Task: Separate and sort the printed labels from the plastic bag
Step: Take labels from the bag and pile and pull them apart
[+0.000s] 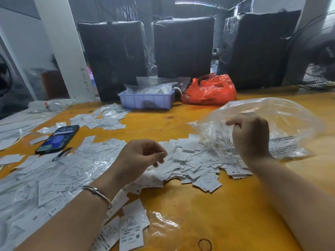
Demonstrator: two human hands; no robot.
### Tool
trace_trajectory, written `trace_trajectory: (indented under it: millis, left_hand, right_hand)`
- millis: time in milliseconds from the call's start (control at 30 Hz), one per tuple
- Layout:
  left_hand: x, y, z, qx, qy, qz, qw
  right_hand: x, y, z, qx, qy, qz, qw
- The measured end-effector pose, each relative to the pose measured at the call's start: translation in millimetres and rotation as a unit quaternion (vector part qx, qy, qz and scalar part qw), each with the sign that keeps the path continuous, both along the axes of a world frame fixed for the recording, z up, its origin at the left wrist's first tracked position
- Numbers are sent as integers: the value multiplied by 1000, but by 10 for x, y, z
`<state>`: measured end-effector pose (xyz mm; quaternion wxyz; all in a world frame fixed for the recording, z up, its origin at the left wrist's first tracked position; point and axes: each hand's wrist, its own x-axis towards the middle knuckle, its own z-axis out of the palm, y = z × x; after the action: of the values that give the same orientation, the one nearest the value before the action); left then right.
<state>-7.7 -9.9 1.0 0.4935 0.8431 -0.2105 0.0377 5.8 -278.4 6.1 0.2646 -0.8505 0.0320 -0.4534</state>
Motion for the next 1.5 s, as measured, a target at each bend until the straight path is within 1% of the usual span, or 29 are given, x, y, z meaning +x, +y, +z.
trace_trajectory:
  millis: [67,100,133,167,233,300,333,400,500,567,600,667,700,733,767,800,833,900,1000,1067,1133,1167,1200,1267,1300,1367,1433,1500]
  left_hand:
    - [-5,-2,0,-3,0,-2,1000]
    - [-8,-1,2,-5,0,-2,1000]
    - [-11,1,3,-6,-1,0,1000]
    - [-12,1,4,-6,-2,3,1000]
    - [-10,0,6,-7,-1,10,1000]
    - [-1,-3,7,-11,-2,19,1000]
    - [5,-1,5,-13,-3,25,1000]
    - [17,8,-5,-19,-1,35,999]
    - [41,28,-25,-11,-6,69,998]
    - [61,43,-36,-9,-9,102,995]
    - [68,50,-39,-9,-8,112,994]
    - [82,59,-46,2,-6,118,993]
    - [87,61,-50,6,-5,117,993]
    - [88,63,-53,9,-4,114,993]
    - [84,63,-56,11,-3,112,994]
    - [80,61,-58,11,-2,108,994]
    - [77,58,-59,12,-1,105,994]
    - [70,55,-63,12,1,104,995]
    - [61,50,-61,6,-1,105,994]
    - [51,43,-55,11,-4,98,995]
    - [43,40,-45,22,-5,99,995]
    - [40,38,-38,24,-3,100,995]
    - [39,34,-32,20,-1,99,995]
    - [38,32,-27,2,2,87,996]
    - [39,34,-25,-6,2,81,997]
    - [39,39,-22,-14,-4,74,997]
    - [41,42,-28,-19,-9,71,997]
    - [53,50,-38,-28,-7,73,997]
  right_hand:
    - [21,-55,14,-59,-3,-66,996]
    - [27,-80,20,-82,17,-92,992]
    - [25,-96,23,-108,68,-112,985]
    - [16,-94,20,-133,145,-128,972]
    - [-15,-50,26,-148,293,-132,935]
    - [-28,-4,35,-133,370,-122,912]
    - [-17,2,33,-122,380,-115,910]
    - [2,6,22,-134,357,-114,917]
    - [-13,34,26,-169,293,-124,933]
    - [-30,91,28,-179,218,-108,953]
    - [-41,134,23,-174,178,-81,965]
    - [-71,244,5,-146,134,22,980]
    - [-80,300,-17,-127,135,91,978]
    - [-88,359,-45,-115,148,160,969]
    - [-93,418,-71,-117,167,213,955]
    - [-85,467,-105,-135,190,243,942]
    - [-69,501,-144,-160,209,257,930]
    - [-35,543,-203,-199,224,258,918]
    - [-17,555,-242,-217,205,262,918]
    - [-13,551,-249,-211,190,273,919]
    - [-10,551,-242,-190,178,274,926]
    - [-12,549,-232,-164,170,274,932]
    - [-15,548,-219,-127,163,276,939]
    - [-33,535,-167,-19,158,285,945]
    - [-45,522,-138,48,162,300,939]
    - [-56,487,-106,169,180,327,912]
    - [-51,446,-96,246,206,338,885]
    - [-43,429,-97,293,225,350,861]
